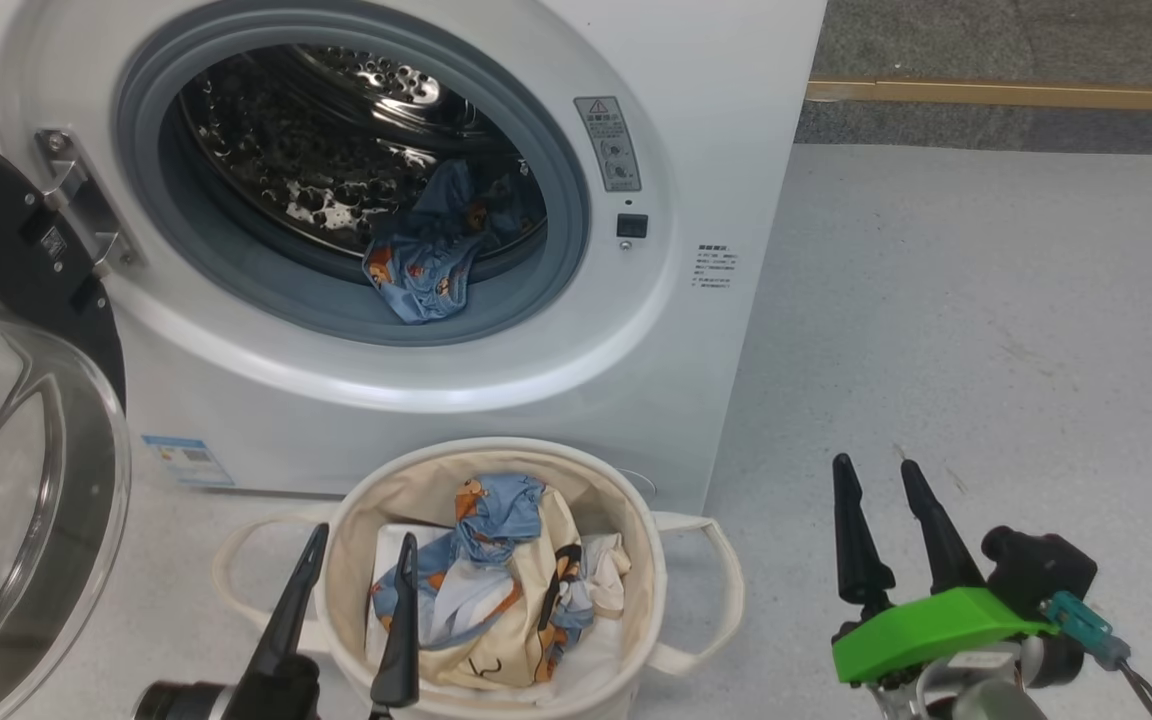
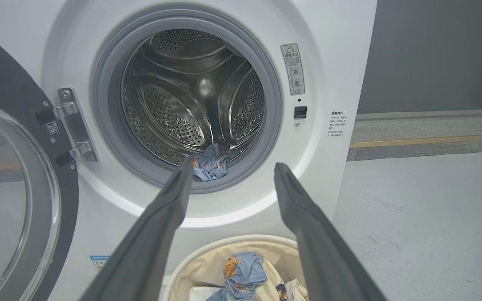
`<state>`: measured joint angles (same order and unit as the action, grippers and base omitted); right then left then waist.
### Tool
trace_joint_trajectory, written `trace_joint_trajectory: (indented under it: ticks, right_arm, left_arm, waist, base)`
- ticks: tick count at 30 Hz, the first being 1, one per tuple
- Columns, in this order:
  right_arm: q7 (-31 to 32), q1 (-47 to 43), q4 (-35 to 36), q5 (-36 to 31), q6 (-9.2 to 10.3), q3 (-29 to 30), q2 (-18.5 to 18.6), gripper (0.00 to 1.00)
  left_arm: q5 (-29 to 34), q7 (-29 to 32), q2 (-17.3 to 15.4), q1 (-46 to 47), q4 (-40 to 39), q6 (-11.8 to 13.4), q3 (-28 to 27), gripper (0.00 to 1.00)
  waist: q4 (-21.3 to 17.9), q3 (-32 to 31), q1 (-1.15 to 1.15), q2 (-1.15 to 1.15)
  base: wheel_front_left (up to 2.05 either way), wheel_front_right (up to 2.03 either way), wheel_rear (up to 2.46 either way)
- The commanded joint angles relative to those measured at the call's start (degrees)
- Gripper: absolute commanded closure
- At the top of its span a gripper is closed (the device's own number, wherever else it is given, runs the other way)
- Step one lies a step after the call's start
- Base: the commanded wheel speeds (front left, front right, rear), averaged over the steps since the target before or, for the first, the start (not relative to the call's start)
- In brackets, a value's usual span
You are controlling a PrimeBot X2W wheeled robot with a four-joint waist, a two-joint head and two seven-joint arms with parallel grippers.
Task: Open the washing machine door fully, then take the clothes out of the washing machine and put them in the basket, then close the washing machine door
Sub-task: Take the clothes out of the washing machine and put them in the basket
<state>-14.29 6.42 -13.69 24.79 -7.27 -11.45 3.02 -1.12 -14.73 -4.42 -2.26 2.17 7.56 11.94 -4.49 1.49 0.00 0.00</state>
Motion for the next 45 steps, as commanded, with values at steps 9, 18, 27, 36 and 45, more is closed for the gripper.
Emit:
trace_joint_trajectory:
  ticks: [9, 18, 27, 36, 45]
  right_arm:
    - [-0.7, 0.6, 1.5, -0.1, -0.22, -1.5, -0.1, 0.0]
    - [-0.7, 0.8, 1.4, 0.0, -0.22, -1.6, -0.1, 0.0]
    - [-0.7, 0.9, 1.4, 0.2, -0.22, -1.7, -0.1, 0.0]
    - [-0.7, 1.0, 1.9, 0.4, -0.22, -2.2, -0.1, 0.0]
    - [-0.7, 2.7, 3.1, 0.7, -0.22, -3.4, -0.1, 0.0]
  left_arm:
    - [0.4, -0.3, 0.4, 1.5, -1.9, 0.2, -1.5, 0.0]
    - [0.4, -0.3, 0.5, 1.6, -1.6, 0.3, -1.5, 0.0]
    - [0.4, -0.3, 0.5, 1.6, -1.3, 0.2, -1.4, 0.0]
    - [-0.6, -0.3, 0.5, 1.9, -1.5, -0.1, -2.0, 0.0]
    - [-0.9, -0.3, -2.5, 10.7, 4.0, -4.3, -3.5, 0.0]
  waist:
    - [-0.2, -0.2, 0.0, 0.0]
    - [-0.1, -0.1, 0.0, 0.0]
    - [-0.2, 0.0, 0.0, 0.0]
    - [-1.1, 1.9, 0.0, 0.0]
    - [-3.3, 10.2, 0.0, 0.0]
  base:
    - [0.0, 0.0, 0.0]
    - [0.0, 0.0, 0.0]
    - [0.0, 0.0, 0.0]
    - [0.0, 0.0, 0.0]
    - [0.0, 0.0, 0.0]
